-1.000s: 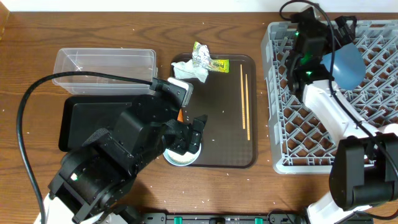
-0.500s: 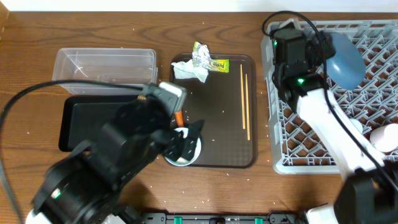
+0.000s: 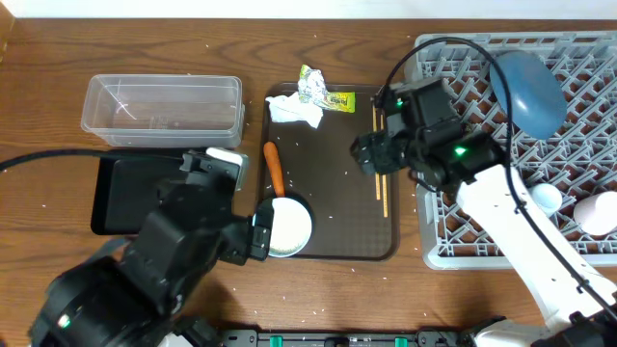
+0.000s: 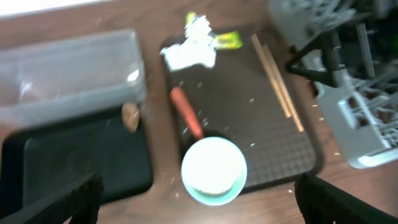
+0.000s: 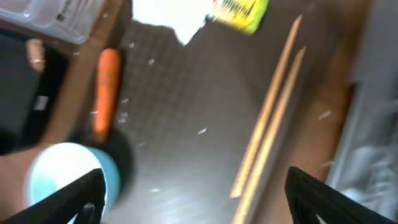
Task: Sort waste into correct bins and load items into the dishwasher rack
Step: 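Reach the right gripper to the tray and grasp a wooden chopstick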
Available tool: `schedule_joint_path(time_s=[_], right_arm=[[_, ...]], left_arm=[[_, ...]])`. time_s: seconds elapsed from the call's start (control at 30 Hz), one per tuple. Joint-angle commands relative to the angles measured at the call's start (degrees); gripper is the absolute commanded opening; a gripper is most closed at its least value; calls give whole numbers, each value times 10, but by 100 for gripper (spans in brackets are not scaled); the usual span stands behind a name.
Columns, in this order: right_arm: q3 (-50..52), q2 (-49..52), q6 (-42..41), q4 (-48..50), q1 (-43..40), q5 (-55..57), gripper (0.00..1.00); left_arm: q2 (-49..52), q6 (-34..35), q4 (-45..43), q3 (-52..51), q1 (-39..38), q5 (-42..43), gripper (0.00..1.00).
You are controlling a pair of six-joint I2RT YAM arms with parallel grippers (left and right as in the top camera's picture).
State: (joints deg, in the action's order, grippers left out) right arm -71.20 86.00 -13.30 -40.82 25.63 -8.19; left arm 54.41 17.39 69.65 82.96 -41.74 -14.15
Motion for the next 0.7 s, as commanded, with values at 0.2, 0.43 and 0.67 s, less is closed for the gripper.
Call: schedule_joint_path(time_s=[0.2, 0.43, 0.67], right_arm=[[-3, 108, -124, 56, 3, 80, 61], [-3, 210, -125, 127, 3, 152, 40], [-3, 263, -126, 163, 2, 174, 40]], left_arm=[[28, 71, 9, 0, 2, 15, 98], [51, 71, 21, -2, 2, 17, 98], [59, 71, 26, -2, 2, 17, 98]])
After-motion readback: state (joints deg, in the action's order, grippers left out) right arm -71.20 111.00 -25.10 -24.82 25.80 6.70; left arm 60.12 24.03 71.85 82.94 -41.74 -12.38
